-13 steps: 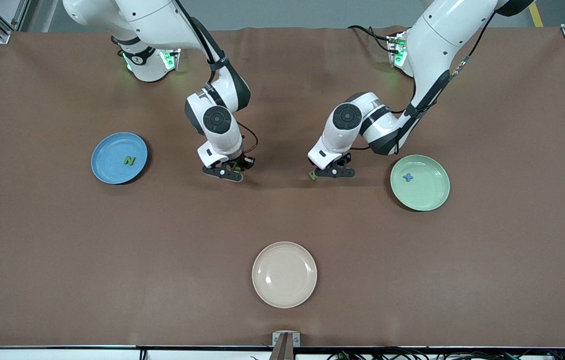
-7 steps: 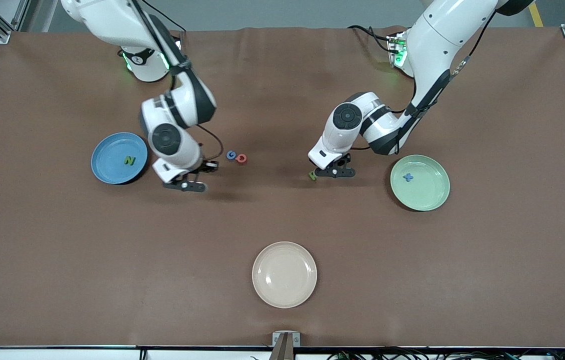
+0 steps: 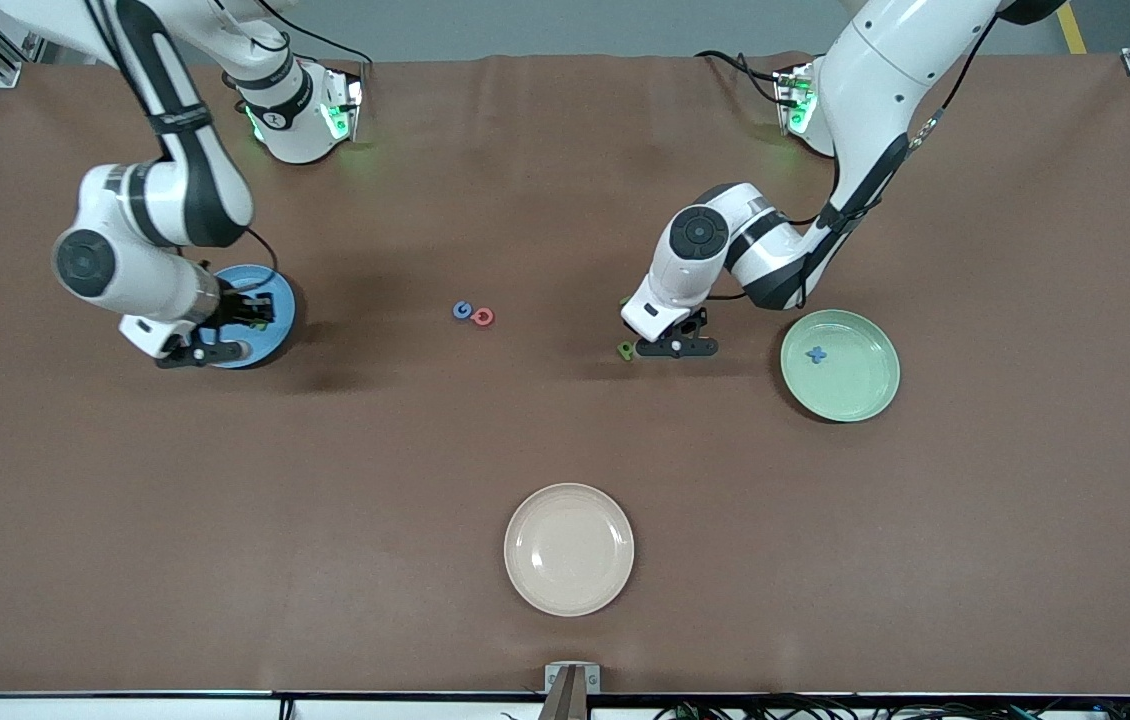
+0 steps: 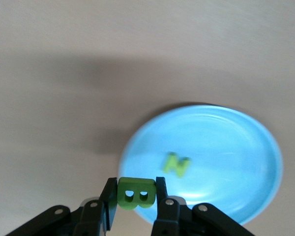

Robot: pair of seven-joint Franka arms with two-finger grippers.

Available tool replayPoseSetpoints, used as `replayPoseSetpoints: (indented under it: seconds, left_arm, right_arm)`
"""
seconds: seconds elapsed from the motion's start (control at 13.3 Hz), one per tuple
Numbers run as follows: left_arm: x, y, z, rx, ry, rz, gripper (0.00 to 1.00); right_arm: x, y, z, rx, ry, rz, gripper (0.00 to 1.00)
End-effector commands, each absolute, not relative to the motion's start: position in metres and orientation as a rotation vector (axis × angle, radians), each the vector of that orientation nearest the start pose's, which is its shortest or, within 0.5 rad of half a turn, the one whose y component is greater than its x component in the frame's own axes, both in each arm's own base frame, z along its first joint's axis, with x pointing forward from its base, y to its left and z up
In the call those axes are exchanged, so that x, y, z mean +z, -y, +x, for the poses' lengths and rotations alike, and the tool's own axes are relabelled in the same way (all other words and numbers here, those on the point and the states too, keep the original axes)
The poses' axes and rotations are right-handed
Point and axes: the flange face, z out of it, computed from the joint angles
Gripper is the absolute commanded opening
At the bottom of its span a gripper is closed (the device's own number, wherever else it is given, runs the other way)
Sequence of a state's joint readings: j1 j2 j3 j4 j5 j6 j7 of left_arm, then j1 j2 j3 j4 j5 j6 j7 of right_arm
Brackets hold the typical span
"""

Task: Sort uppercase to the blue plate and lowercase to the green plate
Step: 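Carry m to green plate with the left gripper while the right gripper drops B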

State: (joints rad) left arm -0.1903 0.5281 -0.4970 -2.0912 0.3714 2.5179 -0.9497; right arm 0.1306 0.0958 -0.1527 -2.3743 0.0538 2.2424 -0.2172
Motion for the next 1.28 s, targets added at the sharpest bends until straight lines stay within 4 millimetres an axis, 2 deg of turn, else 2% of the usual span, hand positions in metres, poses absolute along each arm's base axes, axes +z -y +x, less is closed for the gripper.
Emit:
replayPoseSetpoints:
  seconds: [0.0, 0.08, 0.23, 0.38, 0.6, 0.9, 1.2]
  left_arm:
    - [0.234, 0.347, 0.453, -0.025, 0.075, -3.091, 0.06]
    - [0.242, 0.338, 0.453, -0.037, 0.084, -3.089, 0.05]
    - [0.248, 0.303, 0.460, -0.023, 0.071, -3.088, 0.05]
    - [0.249, 0.254, 0.469, 0.011, 0.058, -3.087, 0.05]
    - [0.248, 0.177, 0.483, 0.054, 0.005, -3.084, 0.05]
    - [0.239, 0.095, 0.499, 0.098, -0.070, -3.086, 0.05]
    - [0.221, 0.059, 0.499, 0.121, -0.128, -3.068, 0.06]
  right_arm:
    - [0.246, 0.056, 0.441, 0.235, 0.368, -3.053, 0.01]
    - [0.238, 0.075, 0.434, 0.165, 0.387, -3.065, 0.01]
    - [0.212, 0.109, 0.427, 0.123, 0.427, -3.075, 0.02]
    - [0.186, 0.124, 0.423, 0.114, 0.424, -3.088, 0.03]
    - [0.176, 0.123, 0.420, 0.125, 0.422, -3.088, 0.03]
    - [0.175, 0.119, 0.419, 0.133, 0.429, -3.084, 0.03]
    - [0.175, 0.116, 0.418, 0.154, 0.423, -3.076, 0.04]
